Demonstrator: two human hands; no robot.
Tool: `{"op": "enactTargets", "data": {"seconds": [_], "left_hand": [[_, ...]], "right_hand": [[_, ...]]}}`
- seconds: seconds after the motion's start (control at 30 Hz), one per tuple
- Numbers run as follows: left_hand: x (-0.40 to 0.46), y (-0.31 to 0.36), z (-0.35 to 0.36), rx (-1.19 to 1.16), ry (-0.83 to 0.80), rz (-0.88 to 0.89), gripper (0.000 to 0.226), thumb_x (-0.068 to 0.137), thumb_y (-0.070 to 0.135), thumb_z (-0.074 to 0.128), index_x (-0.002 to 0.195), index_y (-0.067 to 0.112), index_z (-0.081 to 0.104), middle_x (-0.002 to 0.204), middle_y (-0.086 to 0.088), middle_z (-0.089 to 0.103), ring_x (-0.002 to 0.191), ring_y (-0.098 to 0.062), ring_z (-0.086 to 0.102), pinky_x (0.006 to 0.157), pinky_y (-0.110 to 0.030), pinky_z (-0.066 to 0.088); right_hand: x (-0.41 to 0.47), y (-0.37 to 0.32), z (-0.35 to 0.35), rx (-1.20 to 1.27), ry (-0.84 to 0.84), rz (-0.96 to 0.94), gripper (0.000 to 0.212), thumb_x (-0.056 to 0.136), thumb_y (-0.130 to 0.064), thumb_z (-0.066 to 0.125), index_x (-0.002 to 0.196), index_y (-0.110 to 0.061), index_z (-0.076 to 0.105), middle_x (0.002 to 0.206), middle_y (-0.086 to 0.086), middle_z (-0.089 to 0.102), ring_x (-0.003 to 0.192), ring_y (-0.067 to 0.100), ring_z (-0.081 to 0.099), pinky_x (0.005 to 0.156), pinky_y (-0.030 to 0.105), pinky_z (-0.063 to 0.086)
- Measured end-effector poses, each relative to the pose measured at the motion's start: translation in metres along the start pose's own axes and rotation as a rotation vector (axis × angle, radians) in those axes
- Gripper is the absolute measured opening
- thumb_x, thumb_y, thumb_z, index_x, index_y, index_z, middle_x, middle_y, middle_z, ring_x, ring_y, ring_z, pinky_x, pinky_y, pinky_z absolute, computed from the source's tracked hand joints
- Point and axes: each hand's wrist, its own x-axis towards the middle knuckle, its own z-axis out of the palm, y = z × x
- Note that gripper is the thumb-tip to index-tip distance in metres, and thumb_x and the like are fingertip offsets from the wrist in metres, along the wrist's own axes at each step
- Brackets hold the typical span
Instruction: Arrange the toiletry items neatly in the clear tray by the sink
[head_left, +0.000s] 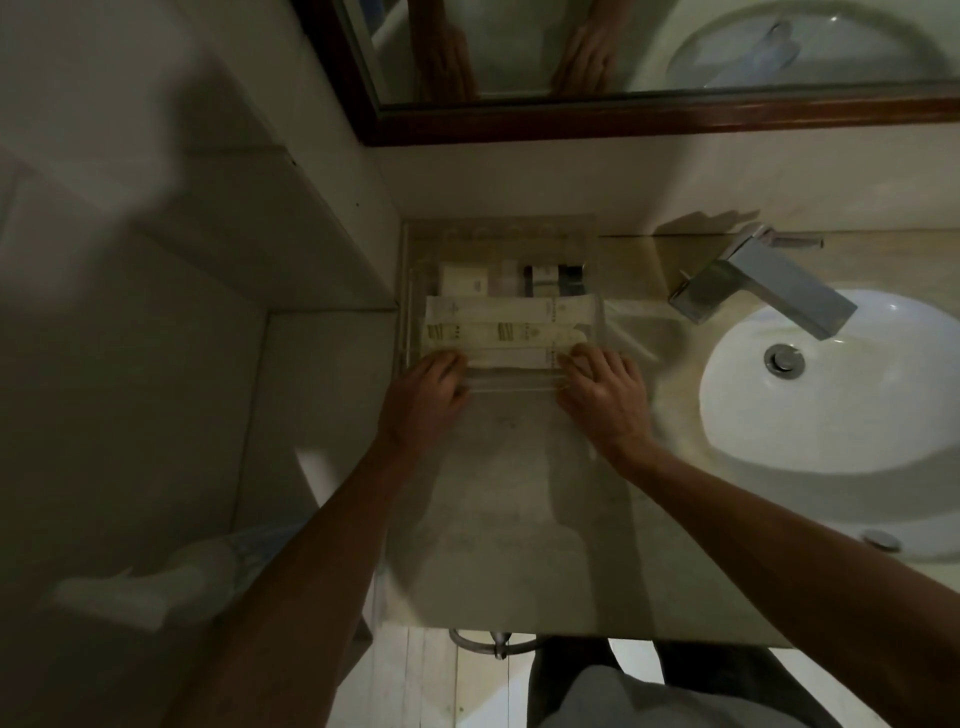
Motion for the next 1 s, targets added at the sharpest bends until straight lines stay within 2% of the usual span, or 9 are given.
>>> {"op": "enactTargets", "data": {"seconds": [0.17, 0.27, 0.37, 0.43, 0.57, 0.7, 0.83, 0.93, 1.0], "left_hand": [[0.009, -0.006, -0.006, 0.015, -0.005, 0.04, 0.028, 0.079, 0.029, 0.069, 0.103, 0.014, 0.07, 0.099, -0.002, 0.067, 0.093, -0.022, 0.06, 0.068, -0.034, 0.051], [0.019, -0.007, -0.014, 0.04, -0.054, -0.004, 0.033, 0.072, 0.032, 0.076, 0.097, 0.015, 0.062, 0.098, -0.005, 0.06, 0.089, -0.024, 0.053, 0.069, -0.036, 0.045], [0.033, -0.008, -0.02, 0.037, -0.126, -0.089, 0.046, 0.068, 0.036, 0.08, 0.1, 0.016, 0.055, 0.103, -0.006, 0.056, 0.09, -0.026, 0.054, 0.073, -0.038, 0.044], [0.043, -0.01, -0.022, 0.042, -0.165, -0.134, 0.053, 0.066, 0.04, 0.081, 0.105, 0.018, 0.053, 0.109, -0.006, 0.054, 0.094, -0.027, 0.054, 0.078, -0.04, 0.044], [0.058, -0.014, -0.021, 0.006, -0.19, -0.166, 0.06, 0.063, 0.037, 0.084, 0.11, 0.016, 0.052, 0.114, -0.009, 0.053, 0.099, -0.028, 0.053, 0.078, -0.039, 0.045], [0.06, -0.018, -0.017, -0.012, -0.218, -0.167, 0.061, 0.066, 0.034, 0.083, 0.114, 0.011, 0.052, 0.122, -0.015, 0.052, 0.104, -0.033, 0.053, 0.084, -0.042, 0.046], [0.058, -0.012, -0.021, -0.006, -0.218, -0.196, 0.064, 0.068, 0.034, 0.081, 0.12, 0.013, 0.05, 0.127, -0.014, 0.05, 0.112, -0.032, 0.05, 0.089, -0.044, 0.045], [0.059, -0.009, -0.031, 0.017, -0.209, -0.223, 0.066, 0.066, 0.033, 0.082, 0.121, 0.014, 0.051, 0.126, -0.014, 0.052, 0.111, -0.033, 0.052, 0.089, -0.043, 0.043], [0.049, -0.003, -0.033, 0.023, -0.203, -0.249, 0.065, 0.066, 0.034, 0.082, 0.12, 0.014, 0.051, 0.121, -0.013, 0.053, 0.107, -0.033, 0.053, 0.087, -0.043, 0.043]], "right_hand": [[0.013, 0.009, -0.007, 0.001, 0.041, -0.014, 0.044, 0.081, -0.033, 0.077, 0.119, -0.013, 0.066, 0.116, 0.015, 0.057, 0.106, 0.029, 0.043, 0.09, 0.045, 0.045], [0.02, 0.01, -0.006, 0.058, 0.041, 0.035, 0.041, 0.078, -0.034, 0.079, 0.111, -0.014, 0.063, 0.114, 0.013, 0.054, 0.103, 0.027, 0.046, 0.089, 0.043, 0.045], [0.032, 0.006, -0.009, 0.158, 0.028, 0.129, 0.044, 0.078, -0.037, 0.077, 0.107, -0.012, 0.055, 0.118, 0.013, 0.051, 0.104, 0.027, 0.046, 0.09, 0.04, 0.043], [0.044, 0.005, -0.011, 0.171, 0.014, 0.166, 0.049, 0.075, -0.039, 0.077, 0.109, -0.014, 0.052, 0.121, 0.013, 0.048, 0.107, 0.026, 0.044, 0.093, 0.04, 0.041], [0.064, 0.012, -0.013, 0.148, -0.05, 0.168, 0.058, 0.07, -0.039, 0.081, 0.112, -0.016, 0.049, 0.122, 0.011, 0.046, 0.109, 0.027, 0.044, 0.098, 0.042, 0.04], [0.069, 0.014, -0.012, 0.107, -0.092, 0.139, 0.062, 0.068, -0.04, 0.082, 0.114, -0.017, 0.049, 0.122, 0.01, 0.046, 0.11, 0.028, 0.043, 0.098, 0.042, 0.038], [0.072, 0.014, -0.025, 0.115, -0.152, 0.125, 0.072, 0.065, -0.04, 0.086, 0.121, -0.017, 0.047, 0.128, 0.011, 0.046, 0.114, 0.029, 0.045, 0.103, 0.044, 0.037], [0.074, 0.019, -0.054, 0.204, -0.169, 0.118, 0.088, 0.06, -0.04, 0.09, 0.13, -0.017, 0.044, 0.13, 0.009, 0.046, 0.114, 0.025, 0.047, 0.104, 0.048, 0.04], [0.071, 0.024, -0.089, 0.354, -0.114, 0.127, 0.087, 0.062, -0.035, 0.09, 0.134, -0.016, 0.044, 0.125, 0.005, 0.048, 0.107, 0.017, 0.048, 0.096, 0.047, 0.048]]}}
